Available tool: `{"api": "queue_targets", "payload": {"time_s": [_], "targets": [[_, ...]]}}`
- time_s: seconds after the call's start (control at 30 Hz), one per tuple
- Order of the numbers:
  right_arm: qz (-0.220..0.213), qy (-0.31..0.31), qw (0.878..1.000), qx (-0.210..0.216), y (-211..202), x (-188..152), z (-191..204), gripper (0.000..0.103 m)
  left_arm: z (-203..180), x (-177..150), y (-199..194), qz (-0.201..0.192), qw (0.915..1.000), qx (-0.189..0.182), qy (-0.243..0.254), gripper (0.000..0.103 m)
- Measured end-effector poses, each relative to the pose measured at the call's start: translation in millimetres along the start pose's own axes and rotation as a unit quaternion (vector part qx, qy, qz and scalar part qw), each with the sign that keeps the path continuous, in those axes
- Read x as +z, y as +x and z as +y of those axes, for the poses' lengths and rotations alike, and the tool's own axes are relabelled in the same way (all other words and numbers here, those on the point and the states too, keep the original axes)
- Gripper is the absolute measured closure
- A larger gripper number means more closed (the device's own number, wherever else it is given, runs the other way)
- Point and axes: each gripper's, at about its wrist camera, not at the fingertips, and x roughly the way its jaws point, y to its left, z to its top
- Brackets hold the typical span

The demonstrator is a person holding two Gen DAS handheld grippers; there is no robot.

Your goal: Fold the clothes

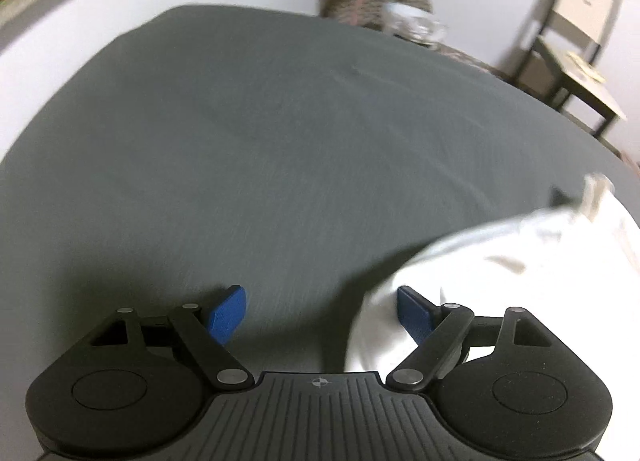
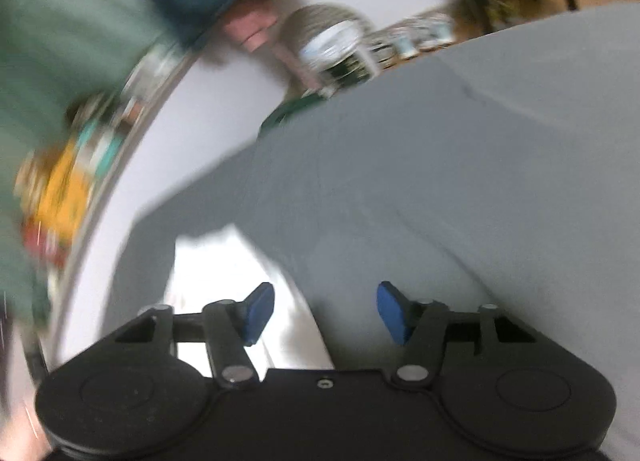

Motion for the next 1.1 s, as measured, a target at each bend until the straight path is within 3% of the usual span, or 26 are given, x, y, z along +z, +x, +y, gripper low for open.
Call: {"api": "queue_targets", "payload": {"time_s": [0.07, 0.2, 0.33, 0.4, 0.43, 0.5, 0.6, 0.73, 0.83, 0.93, 1.03, 1.1], "targets": [[0.02, -0.028, 0.999, -0.006, -43, -38, -18, 0.058, 2, -25, -27, -0.027, 0.9994, 0.018, 0.011, 0.02], [0.094, 0.002, 0.995, -0.019, -107, -99, -56, 0.059, -5, -85, -85, -0.103, 0.992, 0.066, 0.029, 0.02], [0.143, 0.027, 0.989, 0.001, -134, -132, -65, 0.059, -54, -173, -142, -0.195, 0.9795, 0.03, 0.043, 0.02], [0.167, 0.029, 0.986, -0.001, -134, -143, -60, 0.061, -81, -217, -154, -0.215, 0.976, 0.005, 0.032, 0.02], [0.176, 0.031, 0.984, 0.001, -131, -146, -59, 0.067, -94, -239, -157, -0.219, 0.9753, -0.006, 0.026, 0.02], [0.182, 0.051, 0.982, 0.019, -127, -151, -61, 0.098, -118, -282, -164, -0.225, 0.9739, -0.027, 0.014, 0.02], [0.147, 0.051, 0.988, 0.001, -139, -150, -60, 0.099, -139, -331, -174, -0.191, 0.9808, -0.039, 0.006, 0.02], [0.015, 0.025, 0.995, -0.094, -194, -127, -70, 0.099, -156, -378, -200, -0.172, 0.9837, -0.03, 0.043, 0.02], [-0.077, 0.033, 0.984, -0.155, -222, -91, -87, 0.099, -155, -383, -213, -0.176, 0.9829, -0.012, 0.054, 0.02], [-0.128, 0.042, 0.974, -0.184, -229, -55, -100, 0.099, -157, -372, -223, -0.176, 0.9831, -0.014, 0.048, 0.02], [-0.153, 0.018, 0.96, -0.233, -217, -33, -102, 0.099, -162, -373, -222, -0.167, 0.9848, -0.017, 0.046, 0.02], [-0.144, 0.01, 0.955, -0.26, -198, -25, -104, 0.099, -167, -372, -215, -0.159, 0.986, -0.016, 0.046, 0.02]]}}
